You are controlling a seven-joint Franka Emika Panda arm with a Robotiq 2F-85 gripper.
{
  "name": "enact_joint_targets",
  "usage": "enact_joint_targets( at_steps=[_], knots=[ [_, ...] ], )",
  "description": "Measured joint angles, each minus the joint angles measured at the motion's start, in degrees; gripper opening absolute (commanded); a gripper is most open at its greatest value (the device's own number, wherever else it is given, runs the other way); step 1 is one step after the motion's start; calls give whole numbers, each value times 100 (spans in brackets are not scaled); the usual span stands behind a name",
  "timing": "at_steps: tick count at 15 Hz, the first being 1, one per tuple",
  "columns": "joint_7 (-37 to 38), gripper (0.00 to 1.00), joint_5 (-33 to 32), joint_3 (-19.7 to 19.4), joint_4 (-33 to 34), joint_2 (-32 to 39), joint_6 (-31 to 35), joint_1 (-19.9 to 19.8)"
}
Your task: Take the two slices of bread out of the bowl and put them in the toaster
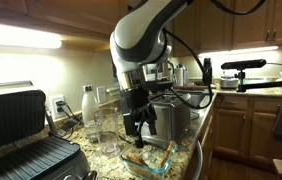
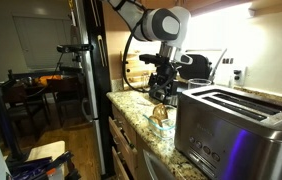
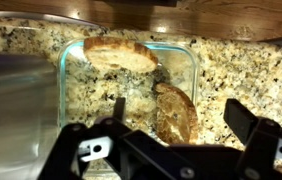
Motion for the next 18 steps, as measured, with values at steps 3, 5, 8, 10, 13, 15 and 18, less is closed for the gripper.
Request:
enact_joint_targets(
  at_steps=[3,5,8,10,13,15,18],
  knots=[
    [113,100,14,12,1,50,43,26],
    [148,100,51,16,1,75,99,39],
    [198,100,106,21,1,105,225,50],
    [217,100,115,26,1,141,312,52],
    [221,100,157,30,1,253,455,52],
    [221,100,199,30,1,330,519,52],
    [221,100,234,31,1,424,588,52]
  ],
)
